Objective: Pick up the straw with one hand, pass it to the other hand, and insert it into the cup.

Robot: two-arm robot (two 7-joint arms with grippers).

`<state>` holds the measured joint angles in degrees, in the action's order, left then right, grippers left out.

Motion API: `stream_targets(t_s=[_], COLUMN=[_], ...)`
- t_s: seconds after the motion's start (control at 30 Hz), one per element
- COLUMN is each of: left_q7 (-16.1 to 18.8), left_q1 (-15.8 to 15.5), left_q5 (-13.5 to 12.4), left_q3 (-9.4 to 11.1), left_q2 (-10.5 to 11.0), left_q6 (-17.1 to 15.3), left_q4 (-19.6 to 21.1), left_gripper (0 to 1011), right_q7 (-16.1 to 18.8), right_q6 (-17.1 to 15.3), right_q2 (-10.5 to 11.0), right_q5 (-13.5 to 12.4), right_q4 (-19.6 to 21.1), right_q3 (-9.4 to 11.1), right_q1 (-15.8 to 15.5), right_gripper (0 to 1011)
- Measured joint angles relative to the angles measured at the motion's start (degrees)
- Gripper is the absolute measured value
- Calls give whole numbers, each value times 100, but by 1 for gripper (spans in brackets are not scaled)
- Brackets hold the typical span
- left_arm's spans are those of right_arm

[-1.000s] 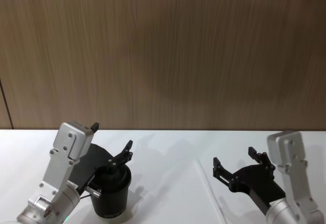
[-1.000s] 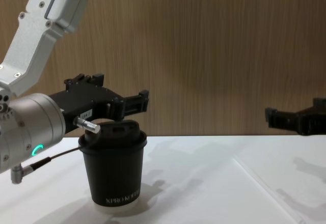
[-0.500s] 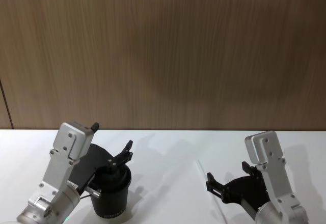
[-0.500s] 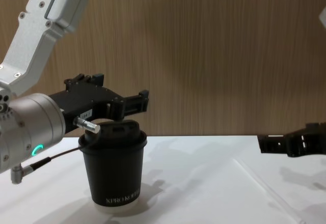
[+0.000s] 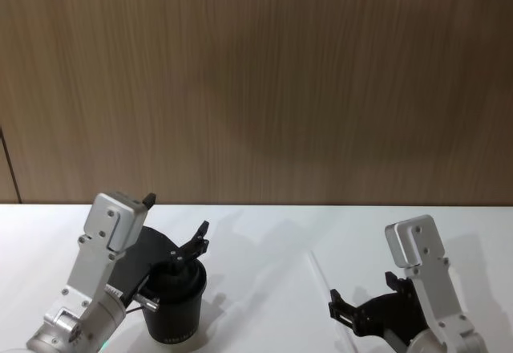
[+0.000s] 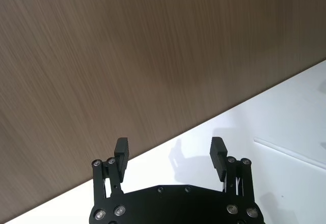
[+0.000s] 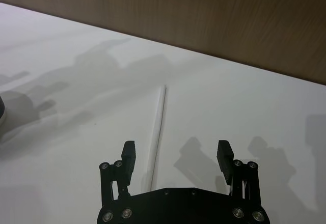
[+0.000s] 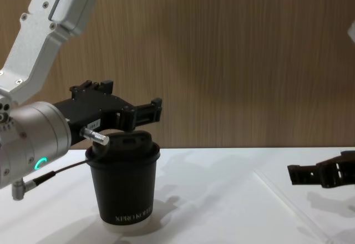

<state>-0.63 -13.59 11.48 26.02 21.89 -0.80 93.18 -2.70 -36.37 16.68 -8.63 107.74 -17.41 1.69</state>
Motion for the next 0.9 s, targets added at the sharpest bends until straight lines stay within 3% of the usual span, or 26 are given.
stream_targets(t_s=[0.9], left_q7=[0], left_q1=[0], left_q5=[-1], left_q3=[0], left_q2=[0], left_q6=[0], left_q4=[0], left_gripper=[1003], right_q7=[332], right_q6=[-226], right_q2=[85], right_q5=[-9], right_q4=[-90], right_q3=[-5], right_q1=[-95], right_gripper=[1001])
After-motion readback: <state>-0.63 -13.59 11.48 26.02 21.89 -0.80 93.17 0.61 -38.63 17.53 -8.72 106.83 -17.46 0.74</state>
